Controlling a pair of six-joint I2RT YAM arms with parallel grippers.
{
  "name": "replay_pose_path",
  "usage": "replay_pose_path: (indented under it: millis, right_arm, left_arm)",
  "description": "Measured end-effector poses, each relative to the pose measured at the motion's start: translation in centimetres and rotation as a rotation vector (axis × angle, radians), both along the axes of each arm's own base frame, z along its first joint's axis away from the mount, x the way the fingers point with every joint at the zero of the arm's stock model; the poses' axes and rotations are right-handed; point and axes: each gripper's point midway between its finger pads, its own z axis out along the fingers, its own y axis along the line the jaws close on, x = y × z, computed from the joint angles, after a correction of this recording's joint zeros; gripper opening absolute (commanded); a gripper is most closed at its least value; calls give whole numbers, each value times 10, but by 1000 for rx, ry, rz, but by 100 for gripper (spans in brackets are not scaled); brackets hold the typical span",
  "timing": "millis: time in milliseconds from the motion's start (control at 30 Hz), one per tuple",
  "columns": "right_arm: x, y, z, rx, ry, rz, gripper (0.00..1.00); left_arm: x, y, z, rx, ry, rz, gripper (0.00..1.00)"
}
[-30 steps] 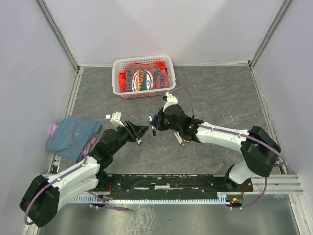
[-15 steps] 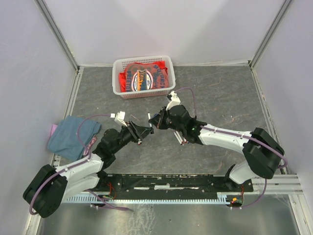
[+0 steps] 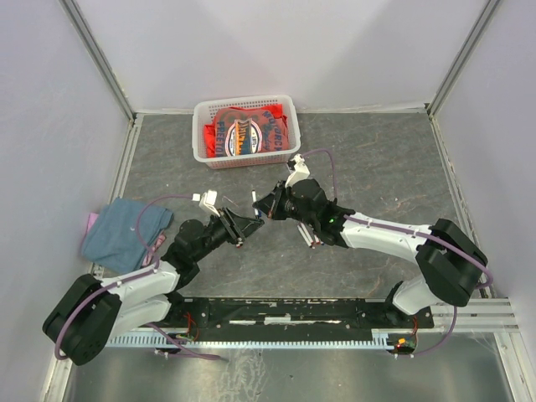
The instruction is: Open the pen caps
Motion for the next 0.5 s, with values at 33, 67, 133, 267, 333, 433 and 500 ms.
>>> replay_pose_path:
  millis: [33, 67, 133, 267, 333, 433, 500]
  right_arm:
    - [0, 0, 0, -1, 0, 0, 1]
    - [0, 0, 0, -1, 0, 0, 1]
    - [0, 0, -1, -4, 1, 0, 1]
    - [0, -1, -3, -14, 0, 1, 1]
    - [-1, -2, -4, -21, 0, 0, 1]
    - [-1, -2, -6, -34, -1, 1, 1]
    - [-2, -3, -8, -43, -3, -1, 1]
  left_arm:
    - [0, 0, 0, 1, 1, -1, 42]
    - [0, 0, -1, 1, 2, -1, 41]
    - [0, 0, -1, 2, 3, -2, 41]
    - [0, 0, -3, 6, 9, -2, 39]
    - [0, -1, -4, 9, 13, -3, 38]
    - [1, -2, -5, 13, 19, -5, 35]
    - [1, -3, -5, 15, 21, -9, 32]
